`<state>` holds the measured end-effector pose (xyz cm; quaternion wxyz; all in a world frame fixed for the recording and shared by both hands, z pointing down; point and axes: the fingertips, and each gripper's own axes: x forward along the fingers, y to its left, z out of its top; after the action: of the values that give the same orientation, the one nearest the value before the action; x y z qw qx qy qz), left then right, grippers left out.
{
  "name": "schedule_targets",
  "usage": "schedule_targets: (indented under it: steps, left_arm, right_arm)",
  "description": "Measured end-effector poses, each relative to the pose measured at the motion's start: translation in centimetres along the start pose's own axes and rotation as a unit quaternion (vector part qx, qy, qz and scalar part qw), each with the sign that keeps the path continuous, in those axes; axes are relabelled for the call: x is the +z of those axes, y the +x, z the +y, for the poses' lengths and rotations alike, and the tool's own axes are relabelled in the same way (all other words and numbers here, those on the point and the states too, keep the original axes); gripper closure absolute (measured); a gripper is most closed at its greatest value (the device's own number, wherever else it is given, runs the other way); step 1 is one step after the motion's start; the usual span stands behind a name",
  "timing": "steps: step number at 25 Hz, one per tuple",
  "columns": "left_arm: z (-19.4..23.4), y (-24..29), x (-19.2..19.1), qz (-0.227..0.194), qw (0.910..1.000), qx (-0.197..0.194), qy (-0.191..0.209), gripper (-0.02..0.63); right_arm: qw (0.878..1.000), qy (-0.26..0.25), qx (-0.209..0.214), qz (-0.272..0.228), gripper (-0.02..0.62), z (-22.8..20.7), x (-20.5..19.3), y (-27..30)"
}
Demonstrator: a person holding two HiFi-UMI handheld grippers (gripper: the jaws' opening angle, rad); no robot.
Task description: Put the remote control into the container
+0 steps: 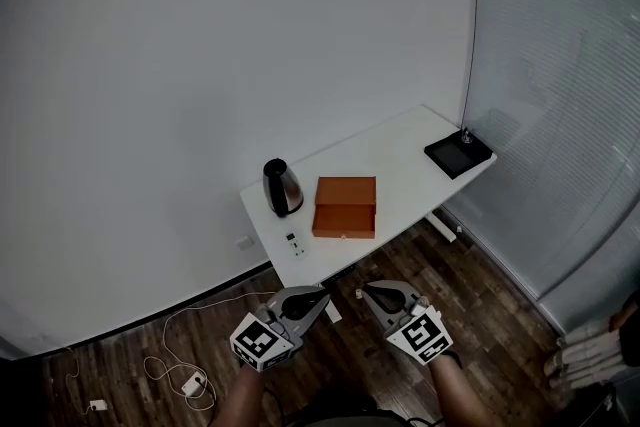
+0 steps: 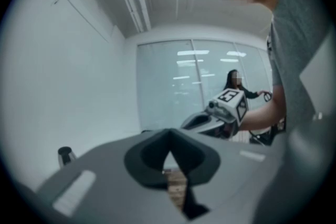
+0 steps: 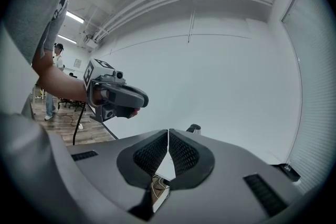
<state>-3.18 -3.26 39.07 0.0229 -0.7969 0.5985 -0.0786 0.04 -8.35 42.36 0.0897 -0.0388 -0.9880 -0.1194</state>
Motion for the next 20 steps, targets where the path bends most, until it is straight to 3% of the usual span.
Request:
schedule_targets:
  steps: [12,20]
  left_arm:
    - [5.8,0.0,-1.6,-0.032,0.9992,0.018,-0.016,0.606]
    - [14.4,-1.7,-4.1,-0.037,0.9984,0.030,-0.031,0.606]
  right_arm:
    - [0.999,-0.029,0.010,0.033,0.578,-1.0,-0.8,4.5]
    - [0.998,-0.025,0.014,0.055,0.578,-2.4,-0.6,12.2]
